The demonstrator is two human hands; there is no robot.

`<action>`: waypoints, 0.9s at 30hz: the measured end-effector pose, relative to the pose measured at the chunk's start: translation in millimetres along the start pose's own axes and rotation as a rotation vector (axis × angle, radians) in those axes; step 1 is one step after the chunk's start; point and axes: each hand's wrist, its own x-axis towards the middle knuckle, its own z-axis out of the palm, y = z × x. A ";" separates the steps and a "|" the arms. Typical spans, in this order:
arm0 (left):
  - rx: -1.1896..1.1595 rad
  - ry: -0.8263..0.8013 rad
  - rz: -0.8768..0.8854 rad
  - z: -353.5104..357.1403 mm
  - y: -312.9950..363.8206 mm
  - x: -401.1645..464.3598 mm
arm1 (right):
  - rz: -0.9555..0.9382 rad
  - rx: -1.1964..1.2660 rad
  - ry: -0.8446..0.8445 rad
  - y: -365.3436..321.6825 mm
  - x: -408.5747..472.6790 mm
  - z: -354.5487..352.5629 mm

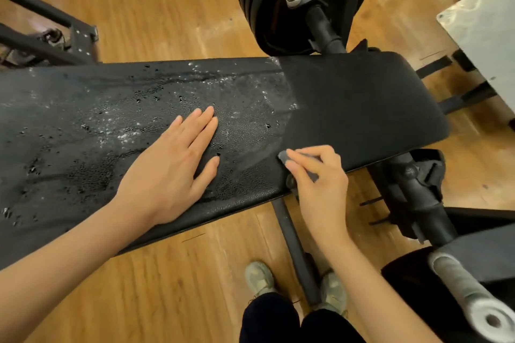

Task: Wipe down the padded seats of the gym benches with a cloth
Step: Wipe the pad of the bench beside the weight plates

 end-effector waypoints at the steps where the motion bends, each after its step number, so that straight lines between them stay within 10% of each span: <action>1: -0.001 0.000 0.003 0.3 -0.1 0.6 | 0.014 0.000 0.007 2.4 17.9 3.0; 27: 0.062 0.077 0.023 8.3 2.1 2.8 | 0.079 -0.063 0.006 -36.8 33.1 36.4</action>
